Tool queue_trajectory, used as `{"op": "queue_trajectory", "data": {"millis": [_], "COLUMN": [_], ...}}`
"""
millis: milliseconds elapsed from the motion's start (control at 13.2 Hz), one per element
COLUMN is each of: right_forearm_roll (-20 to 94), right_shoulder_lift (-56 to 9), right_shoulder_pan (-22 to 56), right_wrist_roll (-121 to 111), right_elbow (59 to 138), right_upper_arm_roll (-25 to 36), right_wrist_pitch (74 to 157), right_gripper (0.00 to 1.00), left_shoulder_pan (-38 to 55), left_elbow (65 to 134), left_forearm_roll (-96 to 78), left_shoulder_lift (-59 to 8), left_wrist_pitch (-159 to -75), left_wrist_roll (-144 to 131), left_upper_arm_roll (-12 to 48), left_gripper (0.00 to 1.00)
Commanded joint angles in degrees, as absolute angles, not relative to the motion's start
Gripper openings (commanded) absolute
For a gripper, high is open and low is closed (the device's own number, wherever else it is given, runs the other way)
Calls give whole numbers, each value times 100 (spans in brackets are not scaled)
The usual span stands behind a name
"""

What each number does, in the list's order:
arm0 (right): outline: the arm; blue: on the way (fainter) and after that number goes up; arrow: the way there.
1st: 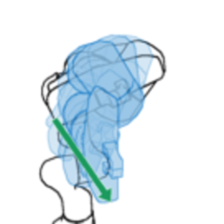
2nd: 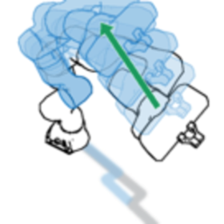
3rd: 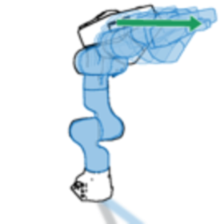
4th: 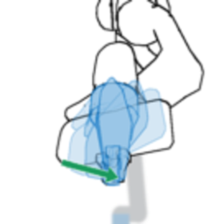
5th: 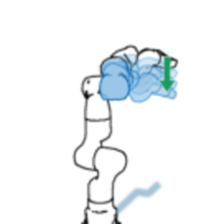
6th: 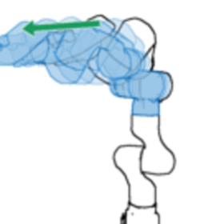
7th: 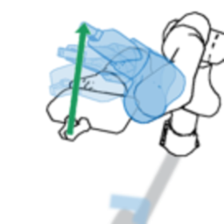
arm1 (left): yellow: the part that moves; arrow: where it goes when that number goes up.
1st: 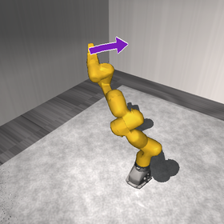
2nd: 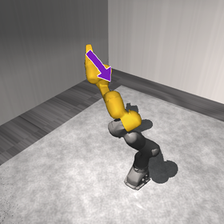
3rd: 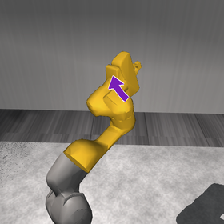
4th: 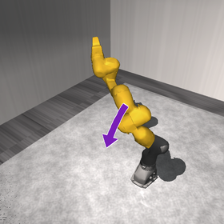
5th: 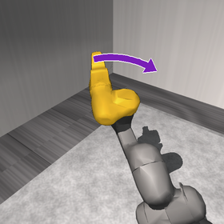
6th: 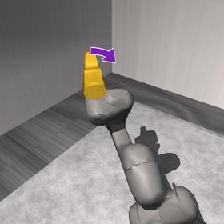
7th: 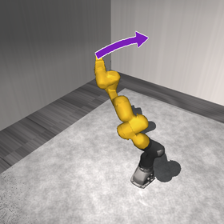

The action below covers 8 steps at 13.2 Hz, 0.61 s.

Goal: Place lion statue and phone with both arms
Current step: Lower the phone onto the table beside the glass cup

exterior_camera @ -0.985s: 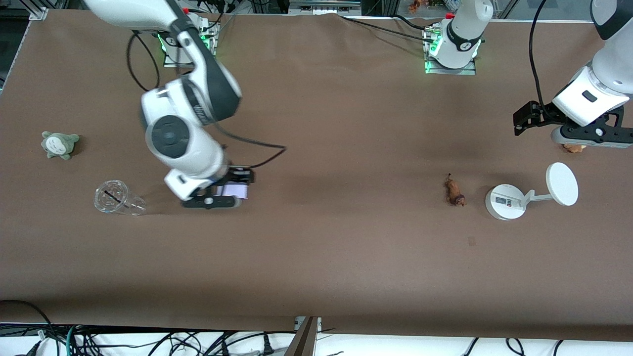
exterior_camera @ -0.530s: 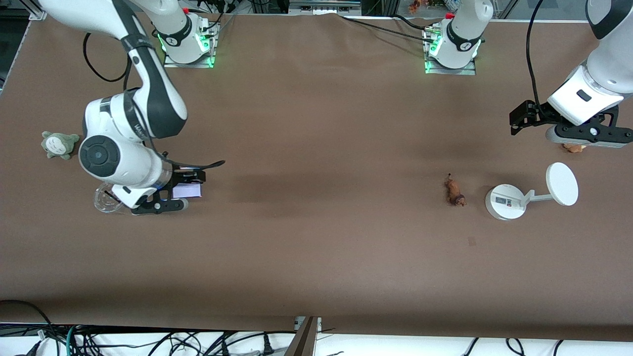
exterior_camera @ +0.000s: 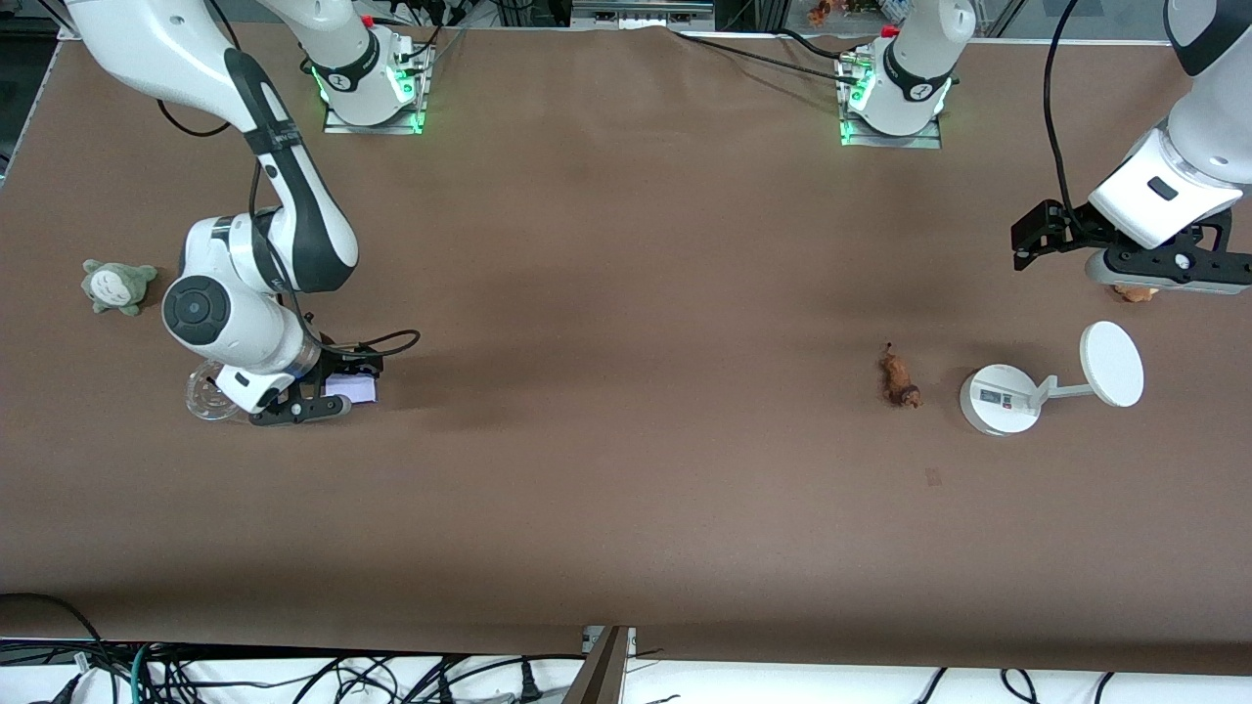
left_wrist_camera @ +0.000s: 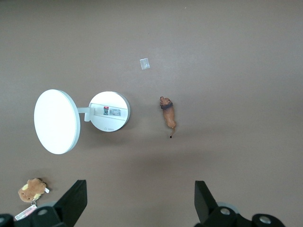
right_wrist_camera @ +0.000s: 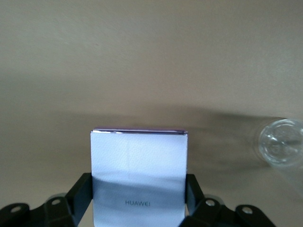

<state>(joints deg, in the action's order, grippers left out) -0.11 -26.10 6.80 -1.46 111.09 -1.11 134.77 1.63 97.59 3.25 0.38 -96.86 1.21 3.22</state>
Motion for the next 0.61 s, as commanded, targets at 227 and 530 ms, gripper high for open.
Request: {"op": "queue_trajectory", "data": {"millis": [227,530], "right_forearm_roll": [114,149], "right_shoulder_lift": [-2680,-2891], "right_shoulder_pan": [457,334], "right_wrist_roll": [-492,-483], "right_elbow": [11628,11619], "right_upper_arm_roll": [-141,-141], "right_wrist_pitch": [14352,14712], "right_gripper": [16,16], "left_shoulder_pan": [114,106], "left_elbow": [9589,9589], "left_forearm_roll": [308,308], "left_shoulder_lift": [-44,-53], "left_wrist_pitch": [-9598,-9589], "left_wrist_roll": [176,176], "left_upper_arm_roll": [281,264], "left_gripper": [100,100]}}
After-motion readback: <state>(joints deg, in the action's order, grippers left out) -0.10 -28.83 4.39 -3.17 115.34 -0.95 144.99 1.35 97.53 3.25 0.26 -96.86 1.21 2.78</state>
